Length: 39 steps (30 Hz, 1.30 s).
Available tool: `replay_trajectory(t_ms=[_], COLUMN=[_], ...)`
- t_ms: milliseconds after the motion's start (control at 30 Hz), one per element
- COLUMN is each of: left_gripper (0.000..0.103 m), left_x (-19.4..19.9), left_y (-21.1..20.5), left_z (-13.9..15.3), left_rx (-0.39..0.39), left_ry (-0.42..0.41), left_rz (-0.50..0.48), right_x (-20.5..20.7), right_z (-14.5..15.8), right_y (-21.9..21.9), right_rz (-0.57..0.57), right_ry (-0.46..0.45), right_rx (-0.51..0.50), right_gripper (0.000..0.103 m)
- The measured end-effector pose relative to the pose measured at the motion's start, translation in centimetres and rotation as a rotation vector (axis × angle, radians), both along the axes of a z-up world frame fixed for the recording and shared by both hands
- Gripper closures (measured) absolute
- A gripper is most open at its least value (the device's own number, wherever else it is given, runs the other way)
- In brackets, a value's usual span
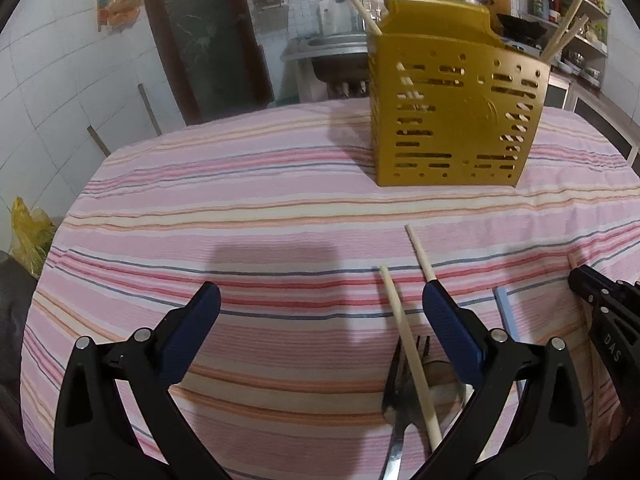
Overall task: Organize utensils
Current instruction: 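Close the left tool on another chopstick while the right tool holds its chopstick, then carry both chopsticks over the yellow holder and open both tools to drop them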
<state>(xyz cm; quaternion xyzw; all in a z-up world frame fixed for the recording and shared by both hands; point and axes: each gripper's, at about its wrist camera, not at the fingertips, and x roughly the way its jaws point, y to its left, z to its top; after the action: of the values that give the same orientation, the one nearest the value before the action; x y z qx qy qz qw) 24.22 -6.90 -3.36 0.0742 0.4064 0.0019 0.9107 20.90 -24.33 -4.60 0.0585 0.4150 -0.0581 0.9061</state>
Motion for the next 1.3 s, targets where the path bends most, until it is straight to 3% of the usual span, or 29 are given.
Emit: replay_trajectory(t_ms=[133,367,433,500,567,633,800,1033,1300], left_gripper=[0.025,0.042,0.054,0.06,0.063,0.075,0.092,0.097,0.097], left_x=[0.6,1.4,1.7,1.9,1.9,1.9,2.0,1.4,-0.5], left_y=[-0.4,-1.7,-1.9,-1.7,-1.7,-1.6,-1.5,-2.0,-0.6], left_z=[-0.5,-1.0,-1.2,-1.6,-1.6,-1.6,-1.8,-0.9,2.0], left_rx=[-0.021,-0.06,-0.079,-0.099,-0.112,-0.119,-0.119,-0.093,-0.134], left_ry=[0.043,0.107,0.132,0.154,0.151,0.148,0.142,0.089,0.004], left_rz=[-0.003,-0.033,-0.043,-0.045,-0.042,-0.039,-0.047,-0.067,-0.074], right_x=[0.1,0.0,0.0,0.0,0.0,0.0,0.0,-0.3,-1.4], right_z=[0.0,0.0,0.0,0.0,0.0,0.0,0.0,0.2,2.0], right_y=[-0.2,-0.5,-0.6,-0.6,-0.7,-0.7,-0.6,-0.7,-0.4], right_rz=[-0.002,-0.002,-0.002,-0.002,-0.002,-0.002,-0.005,-0.011,-0.014], right_ry=[-0.002,-0.004,-0.004,-0.004,-0.004,-0.004,-0.006,-0.019,-0.088], right_rx=[0.009,0.024,0.022,0.023,0.025,0.021,0.019,0.022,0.034], right_gripper=[0.096,0.096,0.096,0.096,0.096,0.096,0.096,0.096,0.097])
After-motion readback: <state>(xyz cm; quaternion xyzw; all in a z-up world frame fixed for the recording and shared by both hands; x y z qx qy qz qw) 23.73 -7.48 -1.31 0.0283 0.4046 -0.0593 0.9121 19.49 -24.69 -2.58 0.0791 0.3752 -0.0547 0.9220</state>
